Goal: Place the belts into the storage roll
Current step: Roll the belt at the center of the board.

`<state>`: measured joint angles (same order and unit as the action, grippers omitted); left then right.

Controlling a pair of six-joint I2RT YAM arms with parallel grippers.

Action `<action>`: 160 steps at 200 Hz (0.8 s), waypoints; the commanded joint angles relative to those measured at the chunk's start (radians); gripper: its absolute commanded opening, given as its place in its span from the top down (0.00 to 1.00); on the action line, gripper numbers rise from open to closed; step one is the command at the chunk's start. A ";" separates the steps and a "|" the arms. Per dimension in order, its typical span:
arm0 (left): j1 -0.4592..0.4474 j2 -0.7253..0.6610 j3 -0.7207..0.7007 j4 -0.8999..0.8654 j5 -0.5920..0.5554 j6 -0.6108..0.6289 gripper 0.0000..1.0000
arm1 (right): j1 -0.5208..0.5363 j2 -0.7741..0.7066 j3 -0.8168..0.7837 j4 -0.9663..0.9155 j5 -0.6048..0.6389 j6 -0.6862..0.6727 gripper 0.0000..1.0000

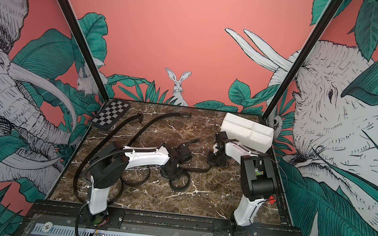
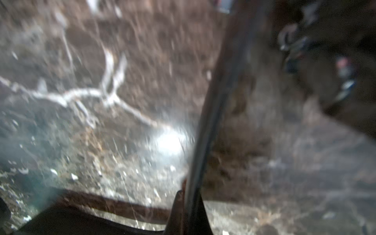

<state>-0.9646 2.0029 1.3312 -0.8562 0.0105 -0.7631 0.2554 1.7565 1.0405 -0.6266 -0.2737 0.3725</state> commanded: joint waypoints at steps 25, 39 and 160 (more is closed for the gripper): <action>0.144 0.245 0.015 -0.175 -0.324 -0.062 1.00 | 0.091 -0.138 -0.148 -0.085 -0.050 0.046 0.67; 0.157 0.258 0.063 -0.188 -0.357 -0.055 1.00 | 0.104 -0.199 -0.148 -0.127 -0.065 0.046 0.55; 0.239 0.315 0.162 -0.046 -0.323 -0.023 1.00 | 0.072 0.144 0.375 -0.066 0.012 -0.099 0.33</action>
<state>-0.7876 2.1586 1.5623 -1.0279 -0.2840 -0.7696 0.3374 1.7996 1.3422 -0.7544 -0.2752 0.3000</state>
